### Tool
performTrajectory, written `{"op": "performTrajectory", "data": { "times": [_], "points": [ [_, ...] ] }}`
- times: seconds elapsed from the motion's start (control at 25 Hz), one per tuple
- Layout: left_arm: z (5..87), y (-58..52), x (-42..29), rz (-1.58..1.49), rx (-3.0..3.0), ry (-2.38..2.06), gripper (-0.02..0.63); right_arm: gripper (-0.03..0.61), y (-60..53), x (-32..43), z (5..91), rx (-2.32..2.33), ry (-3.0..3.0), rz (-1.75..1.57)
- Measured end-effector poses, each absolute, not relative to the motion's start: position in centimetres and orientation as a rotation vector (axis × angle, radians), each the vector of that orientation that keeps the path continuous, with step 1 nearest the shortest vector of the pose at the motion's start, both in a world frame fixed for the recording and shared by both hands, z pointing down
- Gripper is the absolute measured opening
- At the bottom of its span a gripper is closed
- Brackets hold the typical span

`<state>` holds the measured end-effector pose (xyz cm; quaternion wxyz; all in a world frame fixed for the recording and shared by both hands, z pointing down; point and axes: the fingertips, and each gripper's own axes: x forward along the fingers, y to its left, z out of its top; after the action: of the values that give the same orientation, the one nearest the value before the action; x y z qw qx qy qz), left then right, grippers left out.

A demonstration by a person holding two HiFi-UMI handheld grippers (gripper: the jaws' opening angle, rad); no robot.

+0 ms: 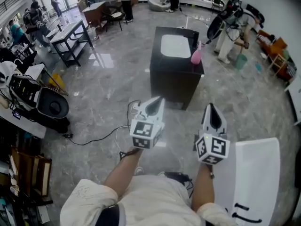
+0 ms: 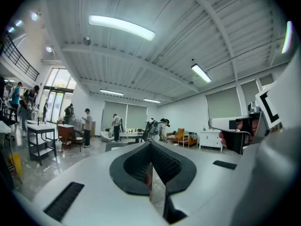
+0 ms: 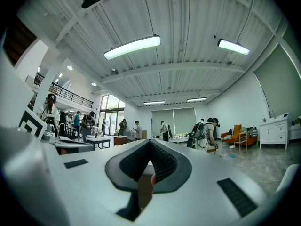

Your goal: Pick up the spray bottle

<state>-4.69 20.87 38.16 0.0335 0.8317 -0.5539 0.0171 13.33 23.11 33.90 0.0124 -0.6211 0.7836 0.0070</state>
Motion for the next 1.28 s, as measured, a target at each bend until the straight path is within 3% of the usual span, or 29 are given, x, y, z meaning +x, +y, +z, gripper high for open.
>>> {"op": "performTrajectory", "data": {
  "times": [0.6, 1.28],
  "points": [
    [39.0, 17.8, -3.4, 0.017, 2.554, -1.684, 0.002, 0.005, 19.6, 15.4, 35.0, -1.981, 2.426, 0.03],
    [37.5, 3.0, -8.9, 0.001, 2.66, -1.592, 0.002, 0.005, 5.9, 9.5, 34.4, -2.082, 2.349, 0.062]
  ]
}}
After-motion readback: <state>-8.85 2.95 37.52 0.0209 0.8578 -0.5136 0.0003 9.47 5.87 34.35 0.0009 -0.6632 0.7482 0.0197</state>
